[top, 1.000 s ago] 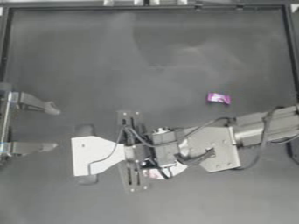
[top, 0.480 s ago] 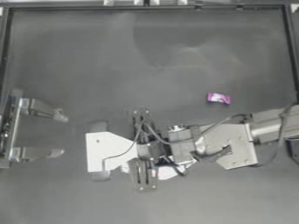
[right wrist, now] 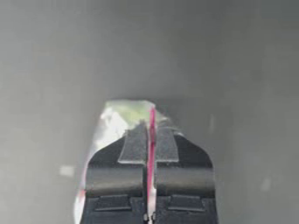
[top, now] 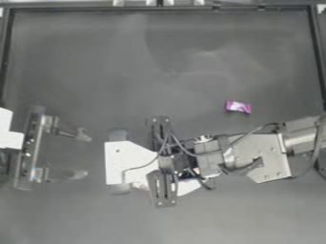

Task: Put candy in bag

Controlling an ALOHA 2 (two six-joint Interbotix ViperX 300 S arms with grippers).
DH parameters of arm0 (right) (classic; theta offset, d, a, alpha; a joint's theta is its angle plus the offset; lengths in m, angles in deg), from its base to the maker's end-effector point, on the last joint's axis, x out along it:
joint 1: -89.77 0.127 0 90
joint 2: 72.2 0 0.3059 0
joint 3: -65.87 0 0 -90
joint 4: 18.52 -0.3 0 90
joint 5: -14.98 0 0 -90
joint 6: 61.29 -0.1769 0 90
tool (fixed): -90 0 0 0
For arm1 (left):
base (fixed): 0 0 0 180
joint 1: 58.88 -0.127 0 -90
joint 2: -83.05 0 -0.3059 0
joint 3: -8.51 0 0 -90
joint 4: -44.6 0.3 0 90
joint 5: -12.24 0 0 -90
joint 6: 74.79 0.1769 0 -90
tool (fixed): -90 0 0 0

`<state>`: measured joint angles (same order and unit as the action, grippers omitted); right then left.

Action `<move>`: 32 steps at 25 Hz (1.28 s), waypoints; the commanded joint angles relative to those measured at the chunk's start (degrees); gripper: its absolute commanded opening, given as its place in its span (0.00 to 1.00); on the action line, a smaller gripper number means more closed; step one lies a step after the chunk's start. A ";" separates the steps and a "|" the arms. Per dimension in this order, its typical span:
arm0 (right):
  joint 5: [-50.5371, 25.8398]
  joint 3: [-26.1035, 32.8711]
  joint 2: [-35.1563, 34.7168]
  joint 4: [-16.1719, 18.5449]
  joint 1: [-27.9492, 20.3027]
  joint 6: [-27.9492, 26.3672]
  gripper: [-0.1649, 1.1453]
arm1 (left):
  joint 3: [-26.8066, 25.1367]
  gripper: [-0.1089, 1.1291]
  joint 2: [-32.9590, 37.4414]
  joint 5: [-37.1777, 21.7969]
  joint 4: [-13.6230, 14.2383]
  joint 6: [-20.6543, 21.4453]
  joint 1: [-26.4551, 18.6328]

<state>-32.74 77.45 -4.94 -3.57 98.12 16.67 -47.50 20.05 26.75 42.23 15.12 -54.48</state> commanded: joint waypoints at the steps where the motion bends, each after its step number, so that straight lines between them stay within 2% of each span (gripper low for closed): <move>1: 0.97 0.35 2.55 0.79 0.00 -0.09 0.16 | 3.08 0.89 -4.13 1.76 -0.09 -0.09 0.44; 14: 2.46 0.00 2.64 1.67 0.00 -0.09 0.16 | 7.03 0.88 -16.70 9.40 -2.11 0.00 1.14; 32: 4.04 -0.26 2.46 1.67 0.26 -0.09 0.16 | 10.46 0.87 -22.15 10.37 -3.08 0.35 0.88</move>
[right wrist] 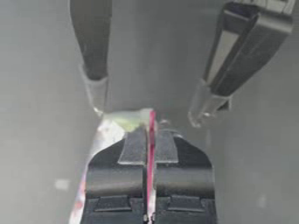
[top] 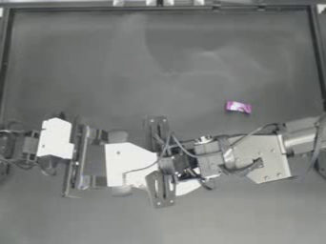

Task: Put candy in bag

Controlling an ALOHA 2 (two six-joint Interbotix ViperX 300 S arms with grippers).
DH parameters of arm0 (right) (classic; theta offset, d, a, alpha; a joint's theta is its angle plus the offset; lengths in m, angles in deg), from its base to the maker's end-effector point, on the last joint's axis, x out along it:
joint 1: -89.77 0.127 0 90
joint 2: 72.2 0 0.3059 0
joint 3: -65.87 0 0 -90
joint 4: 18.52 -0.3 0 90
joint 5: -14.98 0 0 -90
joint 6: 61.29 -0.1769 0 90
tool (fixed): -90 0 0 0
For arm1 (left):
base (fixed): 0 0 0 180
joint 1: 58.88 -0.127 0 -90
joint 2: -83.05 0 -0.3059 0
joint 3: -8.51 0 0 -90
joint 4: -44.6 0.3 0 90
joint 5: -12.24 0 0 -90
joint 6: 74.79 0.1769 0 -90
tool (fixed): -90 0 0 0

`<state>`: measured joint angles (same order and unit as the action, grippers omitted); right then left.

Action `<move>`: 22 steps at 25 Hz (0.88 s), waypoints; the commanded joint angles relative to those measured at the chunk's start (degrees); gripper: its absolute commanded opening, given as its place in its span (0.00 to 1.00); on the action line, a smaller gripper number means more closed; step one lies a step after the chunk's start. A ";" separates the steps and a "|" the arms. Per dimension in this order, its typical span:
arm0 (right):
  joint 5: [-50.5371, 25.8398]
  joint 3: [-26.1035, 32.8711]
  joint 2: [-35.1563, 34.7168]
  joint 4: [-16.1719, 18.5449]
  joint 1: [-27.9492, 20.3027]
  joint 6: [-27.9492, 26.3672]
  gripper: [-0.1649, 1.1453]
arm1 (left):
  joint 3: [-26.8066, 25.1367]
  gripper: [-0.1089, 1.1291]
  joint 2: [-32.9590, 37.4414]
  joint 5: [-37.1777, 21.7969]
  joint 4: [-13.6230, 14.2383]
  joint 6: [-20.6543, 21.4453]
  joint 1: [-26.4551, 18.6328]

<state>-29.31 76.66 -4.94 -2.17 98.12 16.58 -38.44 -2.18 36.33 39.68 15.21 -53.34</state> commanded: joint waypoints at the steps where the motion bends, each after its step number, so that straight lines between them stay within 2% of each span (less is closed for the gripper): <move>1: 0.62 0.53 2.46 0.26 0.26 0.00 0.16 | 1.32 0.87 -0.09 1.14 -0.53 0.26 -0.26; 8: 0.62 0.53 2.46 0.18 0.53 0.00 0.16 | 1.41 0.86 -0.79 3.08 -0.62 0.26 -0.53; 16: 0.70 0.53 2.37 0.26 0.53 0.00 0.16 | 1.58 0.70 -0.88 2.99 -0.53 0.26 -0.53; 22: 0.97 0.53 2.29 0.26 0.53 0.09 0.16 | 2.20 0.69 -1.41 3.08 -0.62 0.26 -0.53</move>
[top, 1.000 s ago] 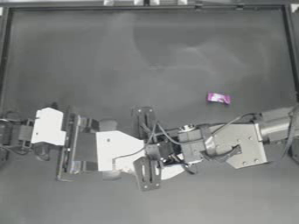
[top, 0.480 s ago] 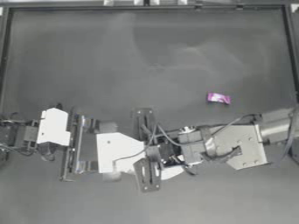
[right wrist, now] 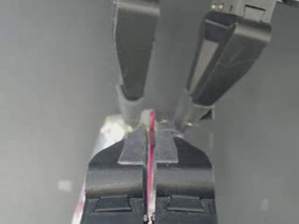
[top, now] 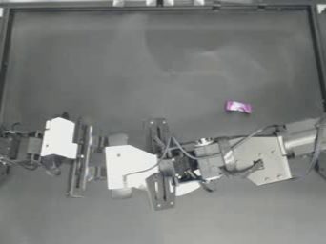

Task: Put candy in bag

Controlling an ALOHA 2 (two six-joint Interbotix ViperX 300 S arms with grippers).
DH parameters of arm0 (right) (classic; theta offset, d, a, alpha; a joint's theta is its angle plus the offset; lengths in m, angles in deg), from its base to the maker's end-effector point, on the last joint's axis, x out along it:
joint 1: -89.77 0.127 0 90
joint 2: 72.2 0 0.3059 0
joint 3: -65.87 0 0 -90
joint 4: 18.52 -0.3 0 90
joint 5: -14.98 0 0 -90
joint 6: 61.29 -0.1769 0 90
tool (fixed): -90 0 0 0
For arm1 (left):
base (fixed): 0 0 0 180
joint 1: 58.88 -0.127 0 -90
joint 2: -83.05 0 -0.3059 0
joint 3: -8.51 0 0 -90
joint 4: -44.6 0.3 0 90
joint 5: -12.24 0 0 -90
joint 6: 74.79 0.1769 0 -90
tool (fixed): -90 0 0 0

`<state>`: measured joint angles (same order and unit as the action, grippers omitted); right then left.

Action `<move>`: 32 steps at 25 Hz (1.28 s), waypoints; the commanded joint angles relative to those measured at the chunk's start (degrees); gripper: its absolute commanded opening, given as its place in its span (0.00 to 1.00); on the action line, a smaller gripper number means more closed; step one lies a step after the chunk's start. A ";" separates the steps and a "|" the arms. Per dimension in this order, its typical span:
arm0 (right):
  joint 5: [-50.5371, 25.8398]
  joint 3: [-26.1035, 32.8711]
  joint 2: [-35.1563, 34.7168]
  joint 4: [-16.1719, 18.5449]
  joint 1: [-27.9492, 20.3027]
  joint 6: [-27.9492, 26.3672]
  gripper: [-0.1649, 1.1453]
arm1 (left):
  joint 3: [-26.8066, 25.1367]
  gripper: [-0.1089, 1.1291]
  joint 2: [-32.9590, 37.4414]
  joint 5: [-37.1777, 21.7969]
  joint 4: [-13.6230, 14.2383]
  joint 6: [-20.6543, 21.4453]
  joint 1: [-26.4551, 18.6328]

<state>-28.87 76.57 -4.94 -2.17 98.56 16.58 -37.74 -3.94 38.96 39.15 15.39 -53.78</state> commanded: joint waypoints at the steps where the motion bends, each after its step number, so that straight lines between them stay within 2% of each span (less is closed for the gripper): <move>1: 0.53 0.62 2.29 0.26 0.09 0.09 0.16 | 1.58 0.68 0.18 0.35 0.00 0.09 -0.09; 12: 0.53 0.62 2.20 0.26 0.09 0.09 0.16 | 1.76 0.67 -0.44 0.35 0.00 0.09 -0.09; 16: 0.44 0.26 2.11 0.26 0.09 0.09 0.16 | 1.76 0.64 -0.35 0.35 0.00 0.09 -0.09; 32: 0.44 0.00 2.02 0.26 0.09 0.00 0.16 | 1.76 0.24 0.09 0.44 0.26 0.26 0.70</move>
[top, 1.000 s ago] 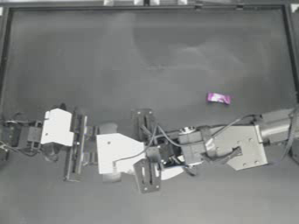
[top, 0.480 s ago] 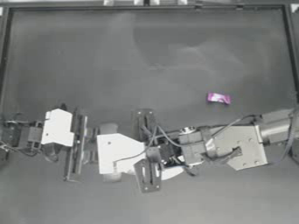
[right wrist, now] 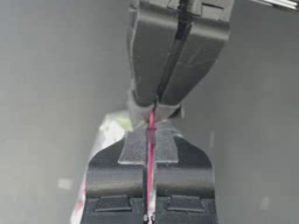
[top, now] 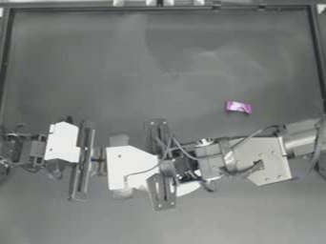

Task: Put candy in bag

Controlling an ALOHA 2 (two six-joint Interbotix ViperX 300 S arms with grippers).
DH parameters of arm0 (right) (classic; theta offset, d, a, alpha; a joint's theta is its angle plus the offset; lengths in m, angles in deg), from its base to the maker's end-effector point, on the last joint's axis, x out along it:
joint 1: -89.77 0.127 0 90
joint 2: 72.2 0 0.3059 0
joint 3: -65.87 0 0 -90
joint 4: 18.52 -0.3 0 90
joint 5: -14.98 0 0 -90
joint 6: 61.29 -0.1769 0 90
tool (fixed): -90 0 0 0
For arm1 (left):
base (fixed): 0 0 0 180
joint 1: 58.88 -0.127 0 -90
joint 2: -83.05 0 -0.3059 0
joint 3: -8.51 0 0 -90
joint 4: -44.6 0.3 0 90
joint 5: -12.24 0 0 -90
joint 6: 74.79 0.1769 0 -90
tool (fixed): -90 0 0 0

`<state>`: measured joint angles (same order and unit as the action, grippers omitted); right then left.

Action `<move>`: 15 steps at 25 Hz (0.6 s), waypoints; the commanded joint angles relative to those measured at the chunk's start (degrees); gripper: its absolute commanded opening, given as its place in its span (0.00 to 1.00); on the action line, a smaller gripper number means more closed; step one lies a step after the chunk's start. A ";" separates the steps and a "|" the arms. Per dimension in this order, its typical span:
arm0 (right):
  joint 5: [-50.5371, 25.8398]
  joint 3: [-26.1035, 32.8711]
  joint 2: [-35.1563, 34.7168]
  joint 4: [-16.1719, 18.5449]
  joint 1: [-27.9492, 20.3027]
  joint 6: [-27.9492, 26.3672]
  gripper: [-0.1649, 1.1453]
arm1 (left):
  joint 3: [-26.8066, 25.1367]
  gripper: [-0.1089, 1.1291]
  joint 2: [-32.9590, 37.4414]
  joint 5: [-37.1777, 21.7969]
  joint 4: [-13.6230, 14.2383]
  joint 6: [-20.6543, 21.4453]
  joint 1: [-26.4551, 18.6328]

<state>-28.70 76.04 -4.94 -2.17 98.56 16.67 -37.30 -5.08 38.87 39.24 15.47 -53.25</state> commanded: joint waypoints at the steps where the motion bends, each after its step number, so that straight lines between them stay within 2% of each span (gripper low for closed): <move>1: 0.26 0.53 2.02 0.18 0.09 -0.09 0.16 | 1.32 0.21 1.23 0.53 0.18 0.18 0.18; 5: 0.26 0.00 2.02 0.09 0.09 -0.18 0.16 | 0.97 0.12 1.41 0.53 0.26 0.26 0.35; 15: 0.09 -2.46 2.99 0.88 0.09 -3.08 0.16 | 0.97 0.12 1.49 0.53 0.26 0.26 0.35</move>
<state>-28.43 73.58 -4.15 -1.38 98.56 13.86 -37.30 -5.08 38.87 39.42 15.65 -52.90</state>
